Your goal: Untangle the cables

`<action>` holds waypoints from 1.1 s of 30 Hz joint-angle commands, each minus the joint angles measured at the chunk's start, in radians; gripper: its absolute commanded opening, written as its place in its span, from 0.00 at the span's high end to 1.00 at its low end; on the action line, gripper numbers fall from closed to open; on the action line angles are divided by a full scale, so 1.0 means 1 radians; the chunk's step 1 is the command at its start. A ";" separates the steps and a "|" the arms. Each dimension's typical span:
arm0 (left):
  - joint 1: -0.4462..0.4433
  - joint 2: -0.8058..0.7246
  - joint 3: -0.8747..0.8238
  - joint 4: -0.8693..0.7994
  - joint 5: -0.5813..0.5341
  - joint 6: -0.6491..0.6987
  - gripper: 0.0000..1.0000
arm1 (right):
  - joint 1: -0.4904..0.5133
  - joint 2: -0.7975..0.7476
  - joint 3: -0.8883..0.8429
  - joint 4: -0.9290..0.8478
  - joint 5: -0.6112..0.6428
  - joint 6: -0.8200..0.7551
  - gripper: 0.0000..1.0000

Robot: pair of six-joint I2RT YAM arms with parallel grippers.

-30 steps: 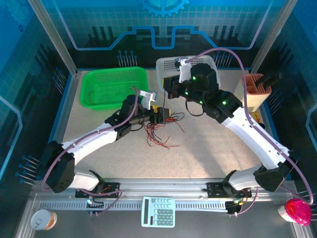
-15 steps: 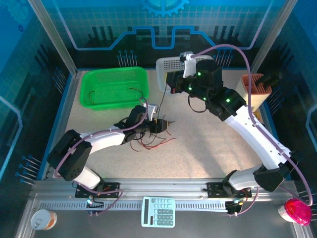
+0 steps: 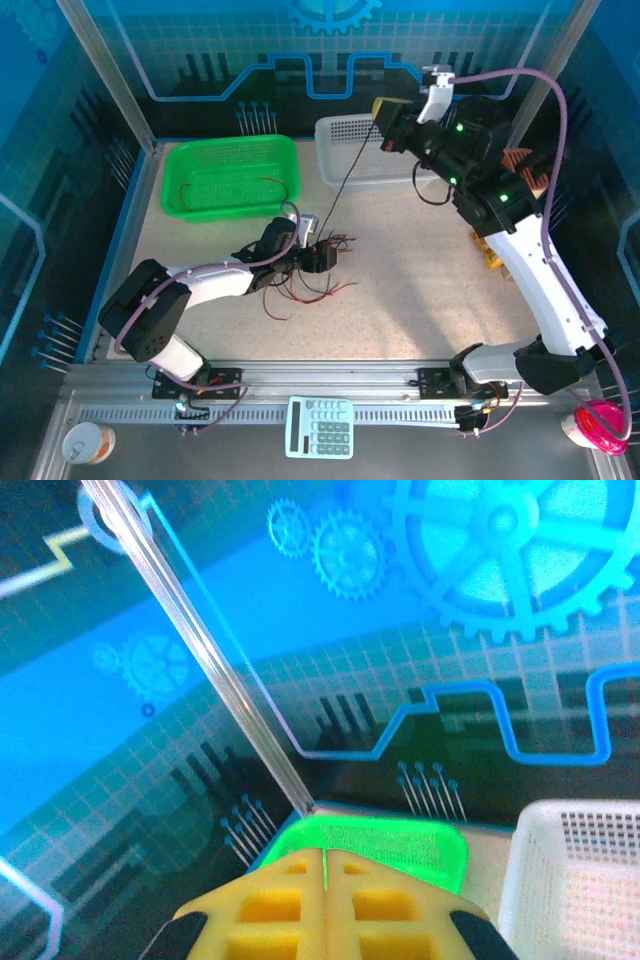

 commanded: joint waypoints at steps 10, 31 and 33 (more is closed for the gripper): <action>-0.003 0.033 -0.030 0.025 -0.015 0.006 0.25 | -0.086 0.024 0.183 0.237 0.008 0.030 1.00; -0.003 -0.033 -0.035 0.030 0.004 -0.024 0.19 | -0.214 0.172 0.345 0.426 -0.019 0.107 1.00; -0.003 -0.047 -0.029 0.022 0.010 -0.027 0.19 | -0.225 0.202 0.365 0.457 -0.005 0.113 1.00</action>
